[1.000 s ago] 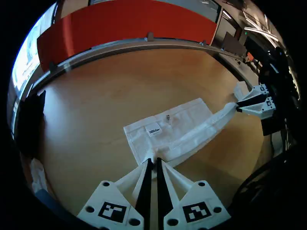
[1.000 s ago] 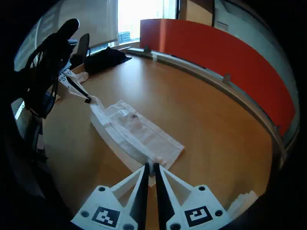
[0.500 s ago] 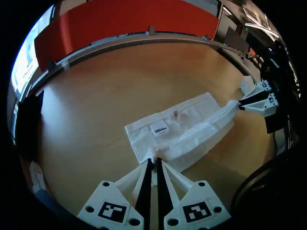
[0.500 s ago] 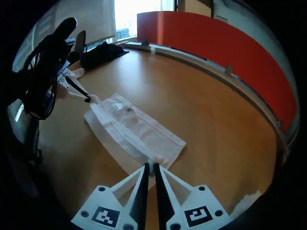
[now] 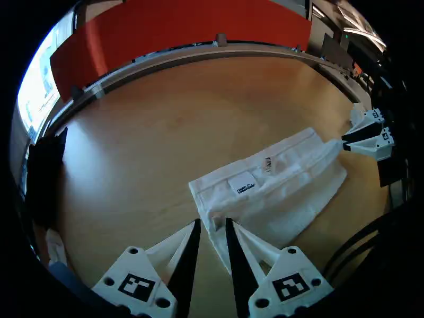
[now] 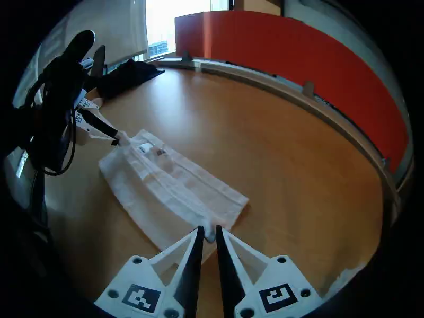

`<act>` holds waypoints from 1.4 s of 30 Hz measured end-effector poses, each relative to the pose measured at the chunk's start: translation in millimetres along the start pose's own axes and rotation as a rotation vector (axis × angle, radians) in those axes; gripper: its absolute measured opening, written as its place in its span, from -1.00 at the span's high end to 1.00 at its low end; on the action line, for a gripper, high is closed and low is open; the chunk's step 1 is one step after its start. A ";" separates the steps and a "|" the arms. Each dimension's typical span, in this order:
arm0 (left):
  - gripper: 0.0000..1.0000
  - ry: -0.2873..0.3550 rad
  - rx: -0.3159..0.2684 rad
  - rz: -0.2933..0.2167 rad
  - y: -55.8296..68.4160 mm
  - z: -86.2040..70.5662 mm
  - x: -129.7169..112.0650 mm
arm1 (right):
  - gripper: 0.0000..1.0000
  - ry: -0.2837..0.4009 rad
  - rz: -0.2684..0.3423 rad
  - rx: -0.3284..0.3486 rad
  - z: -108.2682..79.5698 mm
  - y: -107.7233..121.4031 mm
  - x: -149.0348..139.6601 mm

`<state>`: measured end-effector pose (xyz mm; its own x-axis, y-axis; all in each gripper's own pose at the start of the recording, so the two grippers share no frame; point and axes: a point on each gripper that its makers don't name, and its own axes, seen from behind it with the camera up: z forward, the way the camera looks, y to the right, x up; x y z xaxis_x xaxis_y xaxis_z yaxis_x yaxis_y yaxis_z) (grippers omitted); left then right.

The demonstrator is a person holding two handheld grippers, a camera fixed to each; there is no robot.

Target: Fold towel

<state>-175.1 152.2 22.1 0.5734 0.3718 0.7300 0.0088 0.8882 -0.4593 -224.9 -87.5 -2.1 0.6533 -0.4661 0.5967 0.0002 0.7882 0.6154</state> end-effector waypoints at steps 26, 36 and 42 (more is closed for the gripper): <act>-0.93 0.032 0.049 -0.045 -17.2 -16.4 2.7 | -1.00 0.035 0.050 -0.095 -3.4 17.5 4.6; -0.93 0.039 0.050 -0.059 -11.3 -36.9 -15.5 | -1.00 0.035 0.038 -0.081 -21.8 -2.0 -6.1; -0.93 0.034 0.050 -0.079 -2.9 -51.8 -36.3 | -1.00 0.040 0.041 -0.079 -35.4 -15.8 -13.0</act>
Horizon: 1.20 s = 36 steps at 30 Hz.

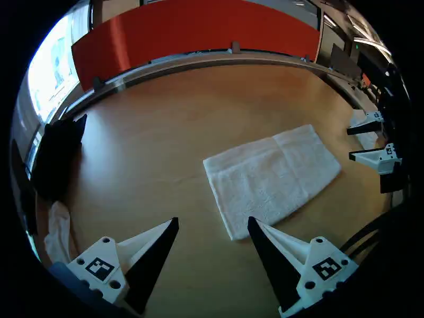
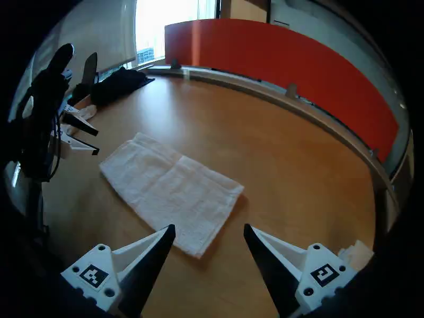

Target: Fold towel

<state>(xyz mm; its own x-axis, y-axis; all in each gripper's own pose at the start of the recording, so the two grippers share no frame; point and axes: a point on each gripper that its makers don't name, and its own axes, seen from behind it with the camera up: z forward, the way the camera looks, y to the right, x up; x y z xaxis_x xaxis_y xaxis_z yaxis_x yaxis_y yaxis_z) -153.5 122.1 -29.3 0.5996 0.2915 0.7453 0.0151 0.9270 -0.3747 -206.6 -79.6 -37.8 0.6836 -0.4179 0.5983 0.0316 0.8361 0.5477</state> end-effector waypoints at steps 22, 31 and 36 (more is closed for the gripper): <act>-0.93 0.006 0.036 -0.105 -4.8 -44.5 -53.6 | -1.00 -0.018 -0.010 0.013 -19.6 -13.4 -26.4; -0.93 0.030 0.075 -0.160 -15.7 -67.5 -69.0 | -1.00 -0.029 -0.051 0.040 -9.7 -11.2 -23.8; -0.93 0.037 0.094 -0.187 -21.4 -76.1 -78.3 | -1.00 -0.035 -0.069 0.051 -5.1 -9.9 -21.3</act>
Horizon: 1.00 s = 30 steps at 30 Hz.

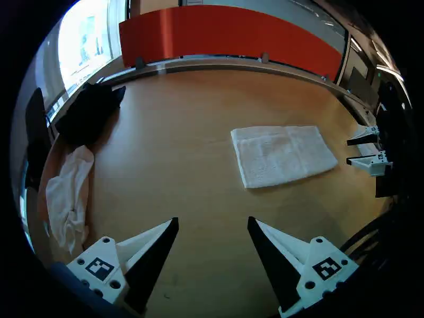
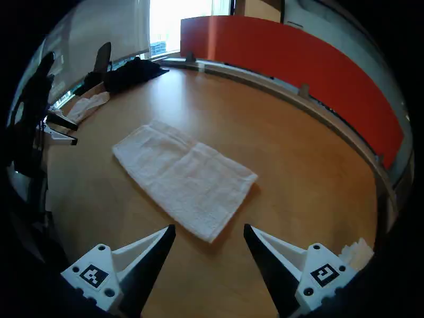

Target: Fold towel

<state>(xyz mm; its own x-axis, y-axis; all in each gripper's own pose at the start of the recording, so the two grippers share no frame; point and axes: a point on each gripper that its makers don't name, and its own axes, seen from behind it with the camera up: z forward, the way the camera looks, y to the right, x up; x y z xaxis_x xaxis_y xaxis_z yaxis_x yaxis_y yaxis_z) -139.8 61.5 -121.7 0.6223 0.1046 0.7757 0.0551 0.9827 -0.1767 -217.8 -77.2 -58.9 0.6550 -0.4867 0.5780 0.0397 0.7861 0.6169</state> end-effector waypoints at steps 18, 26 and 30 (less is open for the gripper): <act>-0.93 0.052 0.032 -0.049 -4.3 -21.4 -29.3 | -0.99 -0.062 -0.037 0.040 18.1 1.8 -22.0; -0.93 0.070 0.025 -0.076 -1.3 -27.8 -46.2 | -0.95 -0.075 -0.042 0.061 24.4 0.9 -31.4; -0.93 0.076 0.034 -0.083 -4.3 -30.5 -51.8 | -0.81 -0.084 -0.047 0.072 26.8 -0.3 -35.0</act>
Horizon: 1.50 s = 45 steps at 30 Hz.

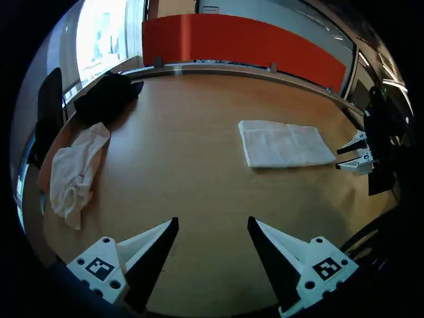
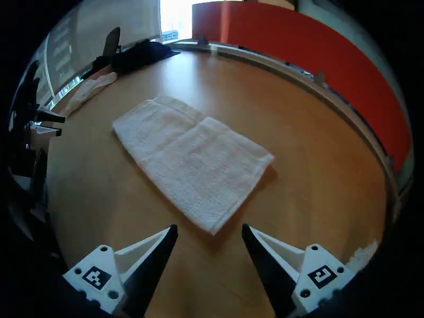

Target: Fold towel

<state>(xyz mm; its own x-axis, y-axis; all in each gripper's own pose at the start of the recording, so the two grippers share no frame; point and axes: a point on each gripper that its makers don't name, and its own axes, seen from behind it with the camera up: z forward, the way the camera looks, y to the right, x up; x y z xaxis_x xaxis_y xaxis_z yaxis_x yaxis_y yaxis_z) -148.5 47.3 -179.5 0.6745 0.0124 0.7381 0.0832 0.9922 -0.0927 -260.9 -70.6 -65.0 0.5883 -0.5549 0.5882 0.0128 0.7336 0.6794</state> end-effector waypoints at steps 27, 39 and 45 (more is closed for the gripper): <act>-0.93 0.047 0.029 -0.027 -19.2 -24.4 -2.2 | 0.82 -0.035 0.001 0.034 9.4 3.3 -5.3; -0.93 0.064 0.030 -0.023 -17.9 -26.8 3.0 | 0.93 0.003 0.004 0.018 -1.4 4.7 7.7; -0.93 0.067 0.031 -0.020 -17.4 -27.1 3.0 | 0.93 0.023 0.003 -0.002 -13.7 8.7 14.9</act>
<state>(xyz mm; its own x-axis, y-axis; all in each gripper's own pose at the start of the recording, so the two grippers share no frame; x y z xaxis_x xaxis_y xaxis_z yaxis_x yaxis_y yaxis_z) -128.1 26.7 -193.8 0.7204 -0.0152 0.6934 0.0752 0.9956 -0.0563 -240.9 -67.1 -56.4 0.6064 -0.5435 0.5804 0.0123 0.7363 0.6766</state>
